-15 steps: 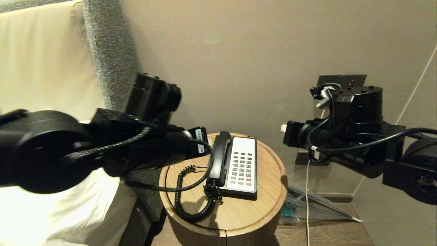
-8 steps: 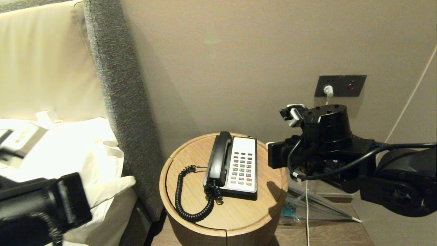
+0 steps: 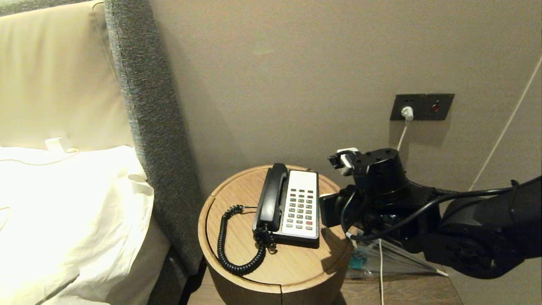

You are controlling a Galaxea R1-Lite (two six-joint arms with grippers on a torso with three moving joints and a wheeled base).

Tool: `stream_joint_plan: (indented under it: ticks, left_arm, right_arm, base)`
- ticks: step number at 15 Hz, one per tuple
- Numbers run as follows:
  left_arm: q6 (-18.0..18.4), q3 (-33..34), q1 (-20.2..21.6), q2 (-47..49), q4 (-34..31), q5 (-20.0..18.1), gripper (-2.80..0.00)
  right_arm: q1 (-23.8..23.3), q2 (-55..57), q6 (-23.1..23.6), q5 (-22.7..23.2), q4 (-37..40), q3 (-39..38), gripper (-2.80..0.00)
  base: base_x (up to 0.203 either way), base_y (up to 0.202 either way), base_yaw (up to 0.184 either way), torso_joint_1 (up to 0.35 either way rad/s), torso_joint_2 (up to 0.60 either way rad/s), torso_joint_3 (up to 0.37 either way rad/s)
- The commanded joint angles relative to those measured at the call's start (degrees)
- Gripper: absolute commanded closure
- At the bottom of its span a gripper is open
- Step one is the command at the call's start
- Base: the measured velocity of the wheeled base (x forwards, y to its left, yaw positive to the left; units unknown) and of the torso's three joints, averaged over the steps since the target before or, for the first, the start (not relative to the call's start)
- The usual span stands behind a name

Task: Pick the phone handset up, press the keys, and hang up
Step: End the call using the dial pad

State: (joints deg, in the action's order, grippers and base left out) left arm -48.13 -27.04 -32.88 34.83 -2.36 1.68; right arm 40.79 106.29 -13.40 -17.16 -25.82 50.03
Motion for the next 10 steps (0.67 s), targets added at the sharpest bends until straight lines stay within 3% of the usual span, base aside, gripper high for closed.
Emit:
stream_joint_plan:
  ticks: [1,5,10]
  left_arm:
    - [-0.3,0.3,0.1,-1.9,0.1,0.0,0.0]
    - [-2.4,0.0,0.1,-1.8,0.2,-2.7,0.0]
    - [-3.4,0.6,0.1,-2.0,0.1,-3.1,0.0]
  right_arm:
    - [0.5,2.4,-0.5,0.2,0.0,2.2,0.0]
    - [1.6,2.8,-3.4,0.3,0.4,0.7,0.0]
    - [2.4,2.3,-3.5,0.3,0.8,-1.4,0.0]
  base:
    - [0.0,0.0,0.0,0.0,0.0,0.0]
    - [0.0,0.0,0.0,0.0,0.0,0.0]
    - [0.0,0.0,0.0,0.0,0.0,0.0]
